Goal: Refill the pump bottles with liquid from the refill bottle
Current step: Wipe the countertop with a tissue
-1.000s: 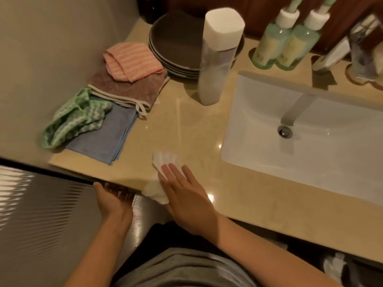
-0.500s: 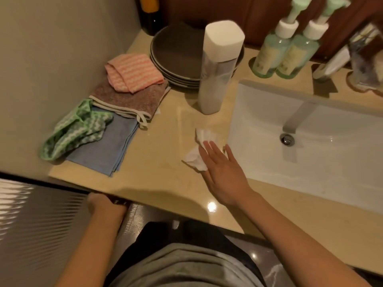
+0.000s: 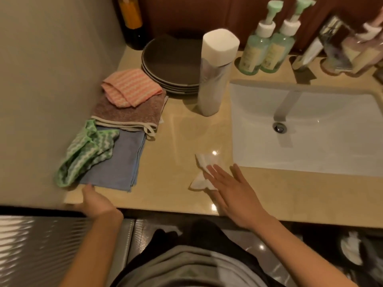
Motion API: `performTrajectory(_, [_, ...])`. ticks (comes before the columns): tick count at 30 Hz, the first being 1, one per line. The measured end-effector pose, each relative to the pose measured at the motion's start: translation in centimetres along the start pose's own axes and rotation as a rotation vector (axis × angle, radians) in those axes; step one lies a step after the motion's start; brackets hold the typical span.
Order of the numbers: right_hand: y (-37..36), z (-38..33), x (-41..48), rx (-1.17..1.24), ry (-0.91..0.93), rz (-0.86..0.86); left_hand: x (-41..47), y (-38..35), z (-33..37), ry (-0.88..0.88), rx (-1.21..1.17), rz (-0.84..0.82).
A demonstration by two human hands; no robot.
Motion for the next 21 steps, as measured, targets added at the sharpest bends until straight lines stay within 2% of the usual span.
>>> performTrajectory(2, [0.8, 1.2, 1.8, -0.001, -0.114, 0.037, -2.0, 0.8, 0.1, -0.060, 0.203, -0.063])
performTrajectory(5, [0.7, 1.5, 4.0, 0.018, -0.261, 0.029, -5.2, 1.8, -0.1, -0.132, 0.449, -0.336])
performTrajectory(7, [0.4, 0.6, 4.9, 0.016, -0.313, 0.040, -6.6, 2.4, -0.4, -0.090, 0.570, -0.497])
performTrajectory(11, [-0.7, -3.6, 4.8, 0.033, -0.236, 0.046, -8.9, 3.0, -0.8, 0.100, 0.736, -0.756])
performTrajectory(14, [-1.7, -7.1, 3.5, 0.008, -0.160, 0.006, -10.6, 2.5, 0.2, 0.060, 1.009, -1.009])
performTrajectory(16, [-2.3, -8.7, 2.4, -0.028, -0.128, 0.022, -11.3, 1.3, 1.2, -0.119, 1.182, -1.174])
performTrajectory(17, [-2.6, -9.2, 1.7, -0.034, -0.116, 0.022, -11.1, 0.4, 1.8, -0.277, 1.211, -1.205])
performTrajectory(21, [-2.9, -9.2, -1.5, -0.028, -0.043, 0.011, -11.0, -4.4, 5.8, -0.842, 0.978, -1.185])
Point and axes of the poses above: each hand's wrist, its own x-axis towards the middle knuckle, its own y-axis out of the back of the hand, z = x × y, the point moved 7 cm from there along x, towards the middle knuckle, and after that the axes turned 4 degrees about z, right-handed, at the moved point
